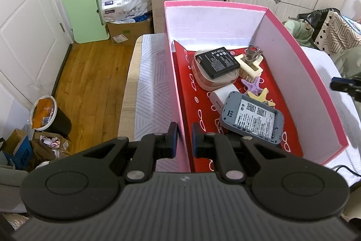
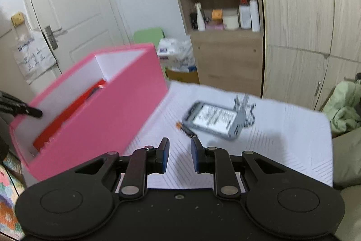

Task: Organize rigid objects
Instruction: 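Grasp the AA battery on the bed with the right tool, then drop the AA battery into the pink box and open the right tool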

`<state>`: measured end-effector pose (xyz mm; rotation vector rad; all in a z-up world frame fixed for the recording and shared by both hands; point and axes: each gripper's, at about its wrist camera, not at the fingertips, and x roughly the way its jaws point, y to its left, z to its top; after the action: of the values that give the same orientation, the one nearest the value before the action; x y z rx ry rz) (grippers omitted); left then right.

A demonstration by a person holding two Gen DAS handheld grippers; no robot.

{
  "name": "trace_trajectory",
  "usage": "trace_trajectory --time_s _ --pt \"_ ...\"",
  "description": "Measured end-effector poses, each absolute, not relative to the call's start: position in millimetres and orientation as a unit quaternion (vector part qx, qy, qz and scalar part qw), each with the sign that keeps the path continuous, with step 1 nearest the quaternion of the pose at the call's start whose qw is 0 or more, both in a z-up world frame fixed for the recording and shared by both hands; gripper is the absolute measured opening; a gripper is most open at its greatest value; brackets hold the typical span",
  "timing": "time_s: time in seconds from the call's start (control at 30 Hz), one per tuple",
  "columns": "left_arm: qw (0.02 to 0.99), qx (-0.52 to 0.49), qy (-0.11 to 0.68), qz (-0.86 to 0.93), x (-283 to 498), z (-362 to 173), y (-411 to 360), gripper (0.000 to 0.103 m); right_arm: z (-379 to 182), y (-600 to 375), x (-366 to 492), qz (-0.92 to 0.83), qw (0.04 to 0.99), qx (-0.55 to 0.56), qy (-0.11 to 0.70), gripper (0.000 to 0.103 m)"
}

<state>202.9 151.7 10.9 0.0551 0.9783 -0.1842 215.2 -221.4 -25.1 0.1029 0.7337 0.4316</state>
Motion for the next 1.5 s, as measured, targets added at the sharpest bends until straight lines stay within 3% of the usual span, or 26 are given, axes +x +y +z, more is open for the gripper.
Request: trace_trajectory --time_s 0.4,0.57,0.93,0.97,1.03,1.5 --pt "0.878 0.029 0.471 -0.086 203 11 151 0.01 -68 -211 270 0.22 0.895 0.037 0.386 0.027" --pt "0.878 0.03 0.47 -0.086 203 11 151 0.01 -72 -204 273 0.245 0.891 0.033 0.38 0.034" --pt "0.878 0.024 0.469 -0.089 203 10 152 0.01 -66 -183 276 0.259 0.887 0.004 0.381 0.034" --pt "0.878 0.024 0.47 -0.089 203 10 152 0.01 -68 -179 277 0.257 0.889 -0.003 0.379 0.031" --pt "0.878 0.024 0.469 -0.089 203 10 152 0.01 -68 -171 276 0.248 0.893 -0.025 0.374 0.012" --pt "0.879 0.024 0.468 -0.091 203 10 153 0.01 -3 -166 225 0.241 0.924 -0.025 0.295 0.012"
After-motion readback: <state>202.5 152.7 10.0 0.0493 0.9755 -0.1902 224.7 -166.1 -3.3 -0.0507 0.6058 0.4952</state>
